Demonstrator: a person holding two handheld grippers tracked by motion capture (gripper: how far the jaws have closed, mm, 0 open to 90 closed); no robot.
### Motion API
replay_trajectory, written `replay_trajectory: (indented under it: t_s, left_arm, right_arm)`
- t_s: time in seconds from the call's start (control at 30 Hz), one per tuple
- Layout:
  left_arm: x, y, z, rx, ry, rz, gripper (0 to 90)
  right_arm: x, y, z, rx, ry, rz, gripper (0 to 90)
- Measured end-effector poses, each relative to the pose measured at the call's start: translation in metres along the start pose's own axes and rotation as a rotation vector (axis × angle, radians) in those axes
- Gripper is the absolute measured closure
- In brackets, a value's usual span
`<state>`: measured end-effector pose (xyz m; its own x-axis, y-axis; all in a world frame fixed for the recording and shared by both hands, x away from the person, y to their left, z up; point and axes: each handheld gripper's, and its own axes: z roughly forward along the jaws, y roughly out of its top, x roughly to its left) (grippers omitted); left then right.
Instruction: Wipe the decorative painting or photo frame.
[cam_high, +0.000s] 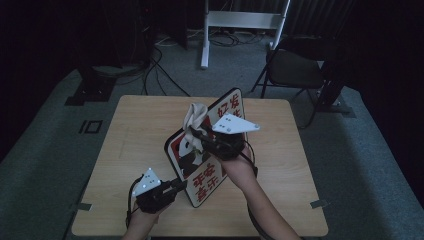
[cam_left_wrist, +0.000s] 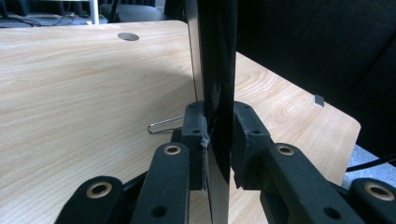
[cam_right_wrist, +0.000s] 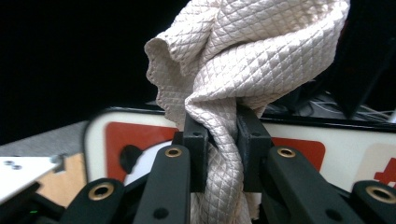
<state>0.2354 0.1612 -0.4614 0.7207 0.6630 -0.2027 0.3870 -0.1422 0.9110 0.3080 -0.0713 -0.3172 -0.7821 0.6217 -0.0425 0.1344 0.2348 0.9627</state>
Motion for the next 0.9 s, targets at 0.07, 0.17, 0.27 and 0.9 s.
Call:
replay_trajectory:
  t_s: [0.07,0.17,0.27,0.9]
  left_arm:
    - [0.0,0.0,0.0,0.003,0.003,0.0,78.0]
    - [0.0,0.0,0.0,0.003,0.005,0.004,78.0]
    - [0.0,0.0,0.0,0.003,0.006,0.004,78.0]
    - [-0.001,0.0,0.001,0.004,0.007,0.008,77.9]
  right_arm:
    - [-0.001,-0.004,0.004,0.006,0.007,0.011,77.0]
    - [-0.001,-0.01,0.005,0.014,0.006,0.015,77.0]
    - [-0.003,-0.019,0.005,0.025,0.008,0.027,76.9]
    - [-0.007,-0.085,0.002,0.138,0.003,0.083,76.9]
